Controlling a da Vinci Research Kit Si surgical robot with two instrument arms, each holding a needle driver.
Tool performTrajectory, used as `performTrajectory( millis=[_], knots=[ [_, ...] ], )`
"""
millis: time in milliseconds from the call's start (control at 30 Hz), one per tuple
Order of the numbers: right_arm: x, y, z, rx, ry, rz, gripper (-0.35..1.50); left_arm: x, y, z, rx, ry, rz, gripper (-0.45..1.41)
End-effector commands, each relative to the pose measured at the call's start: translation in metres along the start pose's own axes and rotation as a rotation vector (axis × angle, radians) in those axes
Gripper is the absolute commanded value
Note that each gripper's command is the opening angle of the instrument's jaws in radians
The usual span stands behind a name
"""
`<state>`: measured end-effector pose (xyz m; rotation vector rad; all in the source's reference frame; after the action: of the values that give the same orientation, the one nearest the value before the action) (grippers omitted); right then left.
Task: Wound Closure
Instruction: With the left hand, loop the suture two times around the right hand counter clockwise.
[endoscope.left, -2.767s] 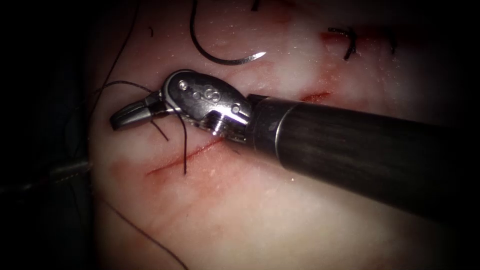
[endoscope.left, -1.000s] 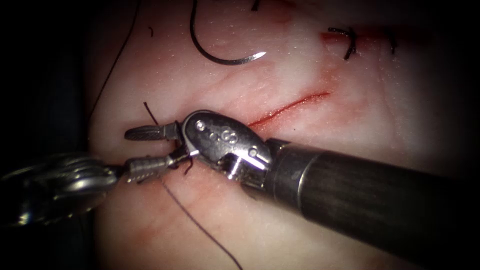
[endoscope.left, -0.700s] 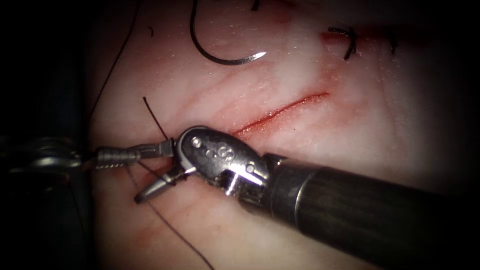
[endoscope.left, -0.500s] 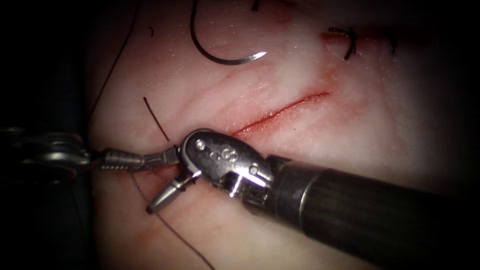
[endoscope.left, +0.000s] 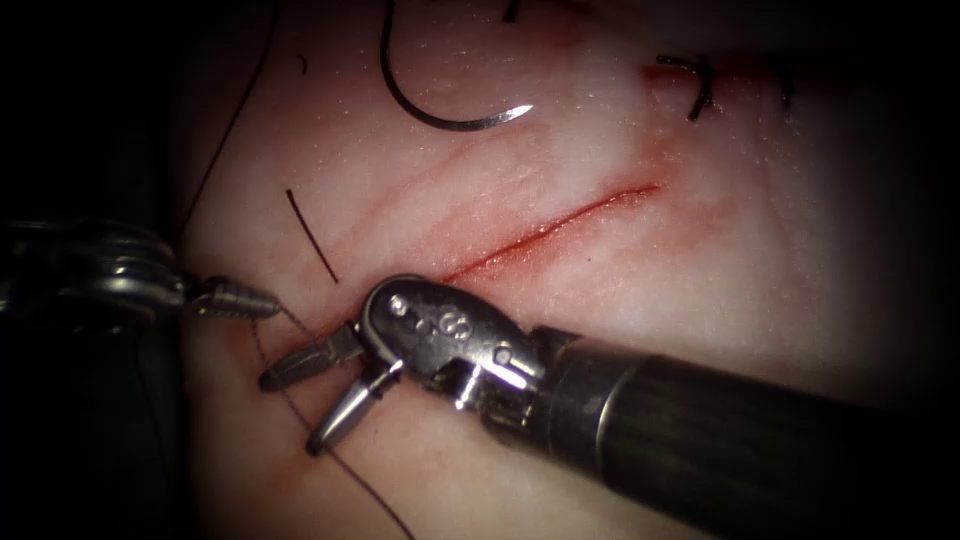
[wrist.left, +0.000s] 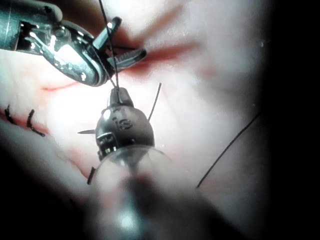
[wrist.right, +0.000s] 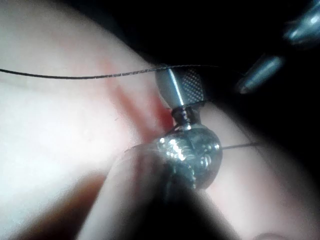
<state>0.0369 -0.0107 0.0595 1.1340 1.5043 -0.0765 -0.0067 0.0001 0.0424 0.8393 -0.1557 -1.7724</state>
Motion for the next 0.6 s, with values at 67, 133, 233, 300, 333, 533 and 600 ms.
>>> performTrajectory(
  millis=[67, 133, 233, 300, 333, 533, 600],
  knots=[
    [-0.0003, 0.0003, -0.0004, -0.003, -0.002, -0.003, 0.47, -0.0006, 0.0, -0.0001, 0.0, -0.005, 0.007, -0.35],
    [-0.0004, 0.0002, -0.0006, -0.005, 0.0, -0.003, 0.44, -0.0007, 0.0004, -0.0003, -0.003, -0.008, 0.011, -0.35],
    [-0.0004, 0.0002, -0.001, -0.01, 0.005, 0.003, 0.41, -0.0006, 0.0009, -0.0006, -0.007, -0.009, -0.002, -0.35],
    [-0.0003, 0.0002, -0.0011, -0.015, 0.011, 0.003, 0.41, -0.0005, 0.0013, -0.0007, -0.007, -0.012, -0.01, -0.35],
    [-0.0003, 0.0001, -0.0011, -0.015, 0.011, 0.003, 0.41, -0.0005, 0.0015, -0.0006, -0.007, -0.013, -0.009, -0.35],
    [-0.0002, 0.0, -0.001, -0.04, 0.06, 0.006, 0.39, -0.0008, 0.0022, 0.0006, -0.006, -0.03, -0.025, -0.35],
    [-0.0001, 0.0001, -0.001, -0.059, 0.096, 0.012, 0.37, -0.0011, 0.0026, 0.0015, -0.005, -0.038, -0.033, -0.35]
  ],
)
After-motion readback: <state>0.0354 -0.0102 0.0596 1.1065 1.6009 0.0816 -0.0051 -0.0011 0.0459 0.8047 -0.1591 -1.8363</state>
